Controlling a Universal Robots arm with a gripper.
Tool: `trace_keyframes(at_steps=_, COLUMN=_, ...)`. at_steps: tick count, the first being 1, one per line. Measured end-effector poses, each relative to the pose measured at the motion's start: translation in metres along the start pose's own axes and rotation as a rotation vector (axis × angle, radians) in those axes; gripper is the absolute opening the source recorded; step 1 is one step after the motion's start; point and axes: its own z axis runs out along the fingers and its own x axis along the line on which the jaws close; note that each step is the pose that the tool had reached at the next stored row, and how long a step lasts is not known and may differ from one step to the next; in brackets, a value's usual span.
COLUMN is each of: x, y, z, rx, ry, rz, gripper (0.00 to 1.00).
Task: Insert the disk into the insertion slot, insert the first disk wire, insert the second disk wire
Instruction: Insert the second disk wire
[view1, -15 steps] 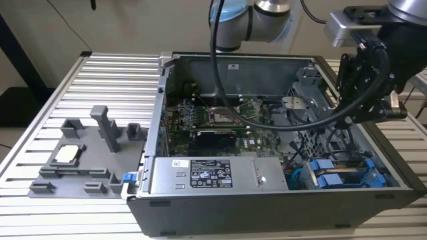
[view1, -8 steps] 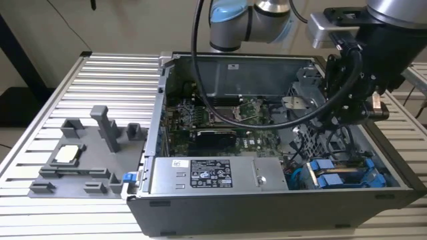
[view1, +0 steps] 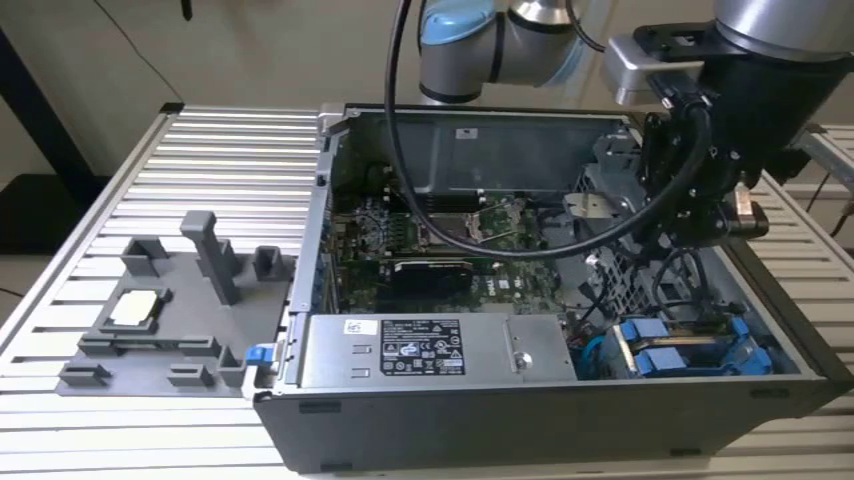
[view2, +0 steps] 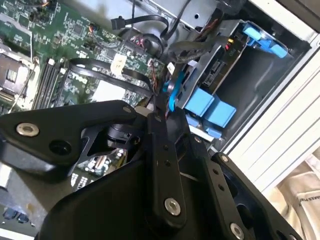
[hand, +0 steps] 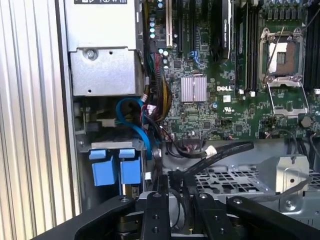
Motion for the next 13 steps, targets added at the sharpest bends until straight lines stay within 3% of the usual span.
trace_keyframes(at_steps=5, x=-0.0013, y=0.0005, z=0.0021, rx=-0.0004, ry=0.0307, rz=-0.052, gripper=0.27)
trace_keyframes(at_steps=7, x=-0.0022, y=0.0015, z=0.0034, rx=0.0009, ry=0.0386, rz=-0.063, gripper=0.27)
trace_keyframes(at_steps=13, x=-0.0053, y=0.011, z=0.0083, rx=0.0317, ry=0.0399, rz=-0.07, gripper=0.27)
